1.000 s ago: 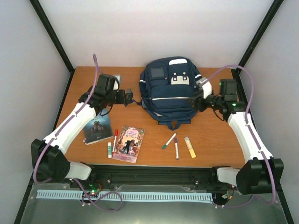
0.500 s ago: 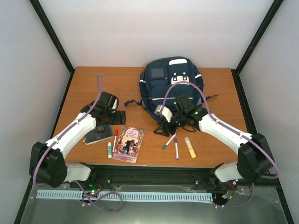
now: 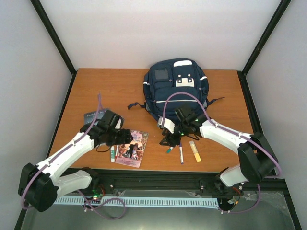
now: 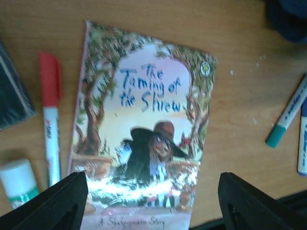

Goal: Pack the student bag
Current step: Move the book to the center of the board.

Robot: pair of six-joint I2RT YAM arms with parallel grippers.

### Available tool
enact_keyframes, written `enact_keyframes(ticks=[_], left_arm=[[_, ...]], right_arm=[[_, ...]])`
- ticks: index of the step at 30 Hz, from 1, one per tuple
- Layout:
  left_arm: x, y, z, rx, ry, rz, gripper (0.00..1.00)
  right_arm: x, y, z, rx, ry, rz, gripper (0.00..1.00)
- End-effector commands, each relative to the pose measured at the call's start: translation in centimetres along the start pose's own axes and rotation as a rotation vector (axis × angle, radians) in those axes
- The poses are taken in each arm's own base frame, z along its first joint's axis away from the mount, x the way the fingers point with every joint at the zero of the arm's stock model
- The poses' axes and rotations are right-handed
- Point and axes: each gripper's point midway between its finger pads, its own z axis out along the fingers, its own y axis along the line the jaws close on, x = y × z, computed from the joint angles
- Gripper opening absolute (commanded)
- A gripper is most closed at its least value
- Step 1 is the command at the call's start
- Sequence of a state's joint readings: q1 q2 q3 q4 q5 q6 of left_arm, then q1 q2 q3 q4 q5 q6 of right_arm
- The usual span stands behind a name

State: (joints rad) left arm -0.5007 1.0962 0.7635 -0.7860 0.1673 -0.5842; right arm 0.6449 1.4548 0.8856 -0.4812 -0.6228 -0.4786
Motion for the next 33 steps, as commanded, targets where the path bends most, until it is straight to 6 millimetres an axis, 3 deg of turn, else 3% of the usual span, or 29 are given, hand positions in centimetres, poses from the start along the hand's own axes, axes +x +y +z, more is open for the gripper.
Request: enact_keyframes(ticks=[1, 7, 13, 25, 29, 33], left_arm=[[3.5, 0.1, 0.4, -0.005, 0.061, -0.096, 0.76], [6.5, 0.9, 1.2, -0.035, 0.113, -0.108, 0.74], [7.9, 0.9, 2.0, -0.076, 0.144, -0.067, 0.73], [11.0, 1.0, 3.3, -0.130, 0.226, 0.012, 0.70], [11.3, 0.4, 5.3, -0.124, 0.259, 0.019, 0.68], [10.3, -1.6, 6.9, -0.090, 0.242, 0.056, 0.68]], right_arm=[[-1.0, -0.4, -1.0, 0.056, -0.018, -0.103, 0.62], [-0.7, -0.4, -1.5, 0.052, -0.024, -0.096, 0.62], [-0.2, -1.3, -1.2, 0.064, -0.007, -0.067, 0.63], [-0.4, -0.8, -1.3, 0.036, -0.026, -0.050, 0.63], [-0.6, -0.6, -1.3, 0.021, -0.034, -0.043, 0.63], [-0.8, -0.7, -1.1, 0.009, -0.032, -0.028, 0.63]])
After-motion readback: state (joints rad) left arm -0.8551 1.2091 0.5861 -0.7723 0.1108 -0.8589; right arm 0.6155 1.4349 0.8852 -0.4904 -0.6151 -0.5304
